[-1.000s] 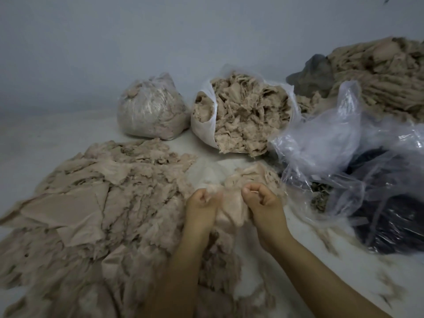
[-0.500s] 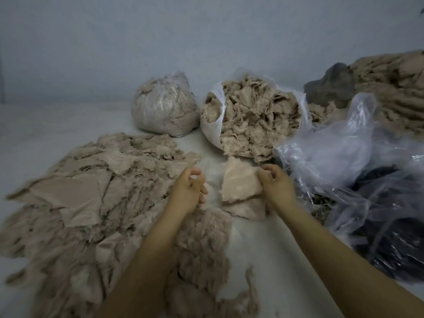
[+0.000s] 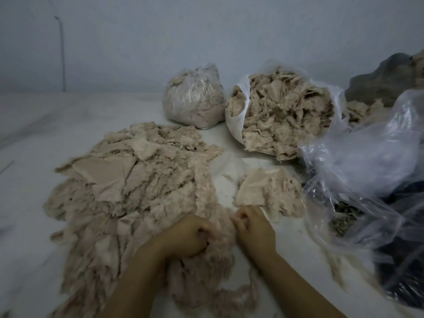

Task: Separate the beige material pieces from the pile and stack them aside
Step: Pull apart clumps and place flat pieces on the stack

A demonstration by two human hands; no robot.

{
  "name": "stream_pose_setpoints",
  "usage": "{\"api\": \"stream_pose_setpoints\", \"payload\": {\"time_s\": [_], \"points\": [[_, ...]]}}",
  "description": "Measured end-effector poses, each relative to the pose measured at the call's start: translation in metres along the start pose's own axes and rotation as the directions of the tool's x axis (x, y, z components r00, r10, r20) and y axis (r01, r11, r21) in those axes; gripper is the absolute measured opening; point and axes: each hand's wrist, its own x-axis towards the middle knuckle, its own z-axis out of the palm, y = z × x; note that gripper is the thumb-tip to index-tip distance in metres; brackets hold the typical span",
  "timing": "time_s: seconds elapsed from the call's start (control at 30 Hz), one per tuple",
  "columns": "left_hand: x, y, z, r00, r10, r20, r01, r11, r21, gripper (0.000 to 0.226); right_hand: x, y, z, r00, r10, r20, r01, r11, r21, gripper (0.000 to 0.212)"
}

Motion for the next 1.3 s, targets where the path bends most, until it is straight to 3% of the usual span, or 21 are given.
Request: {"api": "stream_pose_setpoints", "payload": {"time_s": [0.07,0.1,0.17,0.23,0.3,0.37,0.53,0.7,0.83,0.97,1.07,1.17,1.23,1.3], "points": [[0.005,0.006,0.002,0.983,-0.033,-0.183,0.006,0.989,-0.145,0.034,-0.005,0.004,-0.004,0.998,-0.027,-0.052,0.038,0.974,0.223,0.015],[0.009,0.011,0.003,0.973,-0.011,-0.232,-0.025,0.989,-0.148,0.045,-0.009,0.003,-0.007,0.998,-0.051,-0.033,0.059,0.950,0.306,0.019],[0.019,0.017,0.008,0.988,0.031,-0.153,-0.042,0.997,-0.066,0.067,-0.019,-0.002,-0.010,0.997,-0.070,0.019,0.055,0.906,0.420,0.023],[0.028,0.019,0.012,0.997,0.028,-0.075,-0.032,0.998,-0.055,0.048,-0.026,-0.003,-0.012,0.999,0.033,-0.033,-0.011,0.852,0.523,0.022],[0.029,0.015,0.014,0.989,0.039,-0.144,-0.057,0.991,-0.123,0.007,-0.028,0.001,-0.015,0.978,0.180,-0.104,-0.079,0.782,0.618,0.018],[0.028,0.008,0.015,0.971,0.046,-0.234,-0.072,0.992,-0.102,0.037,-0.028,0.000,-0.020,0.958,0.269,-0.099,-0.119,0.685,0.719,0.016],[0.022,0.002,0.012,0.935,0.036,-0.352,-0.097,0.982,-0.159,0.043,-0.023,-0.013,-0.030,0.984,0.172,-0.049,-0.078,0.660,0.748,0.018],[0.021,0.010,0.013,0.915,0.069,-0.398,-0.237,0.890,-0.389,0.020,-0.017,-0.028,-0.041,0.989,-0.012,0.147,-0.099,0.685,0.722,0.031],[0.025,0.016,0.007,0.864,-0.070,-0.498,-0.248,0.803,-0.543,0.021,-0.017,-0.028,-0.043,0.987,0.078,0.142,-0.162,0.516,0.841,0.033],[0.023,0.025,0.004,0.909,-0.046,-0.414,-0.239,0.757,-0.608,0.025,-0.017,-0.032,-0.044,0.983,-0.002,0.186,-0.143,0.627,0.766,0.043],[0.023,0.030,0.000,0.961,-0.089,-0.262,-0.116,0.728,-0.676,0.042,-0.013,-0.037,-0.043,0.987,-0.041,0.156,-0.095,0.635,0.767,0.014],[0.025,0.030,-0.004,0.993,-0.091,-0.075,0.004,0.665,-0.747,0.021,-0.010,-0.043,-0.046,0.997,-0.038,0.069,-0.032,0.600,0.799,0.012],[0.023,0.029,-0.008,0.997,-0.048,-0.066,-0.023,0.602,-0.798,0.013,-0.007,-0.042,-0.047,0.999,0.043,0.006,-0.030,0.577,0.816,0.017],[0.023,0.026,-0.013,0.991,-0.034,-0.131,-0.093,0.535,-0.840,0.021,-0.006,-0.039,-0.047,0.995,0.100,-0.003,-0.052,0.542,0.839,0.020]]}}
